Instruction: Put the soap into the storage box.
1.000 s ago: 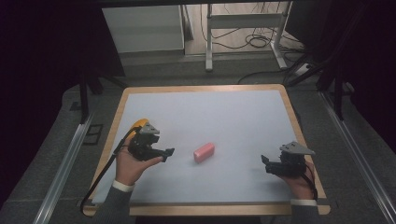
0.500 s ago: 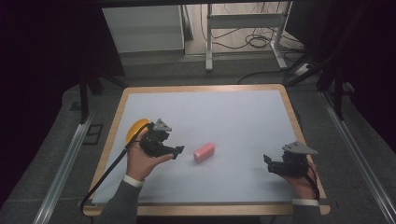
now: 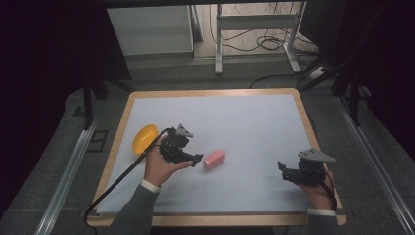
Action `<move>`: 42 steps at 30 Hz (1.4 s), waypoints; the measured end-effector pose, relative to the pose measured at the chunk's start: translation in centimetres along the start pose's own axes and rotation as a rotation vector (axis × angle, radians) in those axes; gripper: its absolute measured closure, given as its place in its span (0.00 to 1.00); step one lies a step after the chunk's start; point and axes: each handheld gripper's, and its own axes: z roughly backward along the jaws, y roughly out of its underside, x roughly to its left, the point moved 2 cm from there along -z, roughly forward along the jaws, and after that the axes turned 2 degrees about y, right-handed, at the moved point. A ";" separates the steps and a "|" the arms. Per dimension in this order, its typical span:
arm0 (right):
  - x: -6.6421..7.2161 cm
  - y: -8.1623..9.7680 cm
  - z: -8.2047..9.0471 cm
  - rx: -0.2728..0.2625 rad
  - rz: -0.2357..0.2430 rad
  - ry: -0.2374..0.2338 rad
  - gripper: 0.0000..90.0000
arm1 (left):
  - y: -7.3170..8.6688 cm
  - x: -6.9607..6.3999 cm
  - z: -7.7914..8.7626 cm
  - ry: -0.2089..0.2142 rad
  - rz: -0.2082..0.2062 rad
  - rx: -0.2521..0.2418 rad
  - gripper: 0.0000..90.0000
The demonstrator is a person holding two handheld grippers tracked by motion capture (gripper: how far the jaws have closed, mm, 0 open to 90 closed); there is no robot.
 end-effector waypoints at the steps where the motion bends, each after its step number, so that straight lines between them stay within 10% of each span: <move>1: 0.0 0.0 -0.1 0.006 0.001 0.001 0.10 | -0.2 -0.1 -0.2 0.010 0.005 -0.004 0.27; 24: -0.1 0.2 -0.4 0.023 0.006 0.015 0.10 | -2.2 -2.6 -6.1 0.049 -0.035 0.108 0.30; 42: -0.2 0.2 -0.3 0.023 -0.003 0.014 0.10 | -1.5 -2.6 -9.1 0.026 -0.003 0.172 0.54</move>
